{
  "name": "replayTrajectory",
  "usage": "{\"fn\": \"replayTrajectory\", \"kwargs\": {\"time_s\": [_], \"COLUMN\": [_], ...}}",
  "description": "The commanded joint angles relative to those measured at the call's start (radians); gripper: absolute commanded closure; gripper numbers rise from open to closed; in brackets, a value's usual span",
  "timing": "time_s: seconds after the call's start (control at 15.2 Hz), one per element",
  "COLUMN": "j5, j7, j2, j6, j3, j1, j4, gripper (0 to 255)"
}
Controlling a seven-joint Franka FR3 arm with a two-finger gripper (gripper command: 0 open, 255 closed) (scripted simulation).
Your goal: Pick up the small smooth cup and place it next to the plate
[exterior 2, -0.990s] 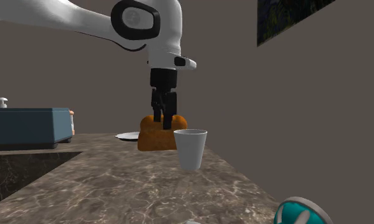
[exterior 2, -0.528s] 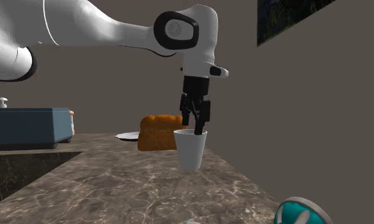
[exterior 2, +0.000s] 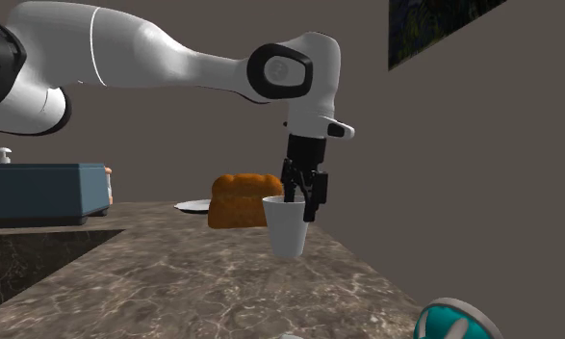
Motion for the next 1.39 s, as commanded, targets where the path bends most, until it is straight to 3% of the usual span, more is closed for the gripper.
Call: {"fn": "replayTrajectory", "kwargs": {"time_s": [0.0, 0.46, 0.53, 1.12, 1.32], "j5": [-0.002, -0.002, -0.002, -0.002, 0.000], "j7": [-0.004, -0.004, -0.004, -0.004, 0.005], "j2": [-0.013, -0.013, -0.013, -0.013, -0.002], "j6": [0.030, 0.030, 0.030, 0.030, -0.015], "j3": [0.000, 0.000, 0.000, 0.000, 0.000], "j1": [0.006, 0.005, 0.005, 0.006, 0.000], "j4": [-0.043, -0.043, -0.043, -0.043, 0.014], "gripper": [0, 0, 255, 255, 255]}}
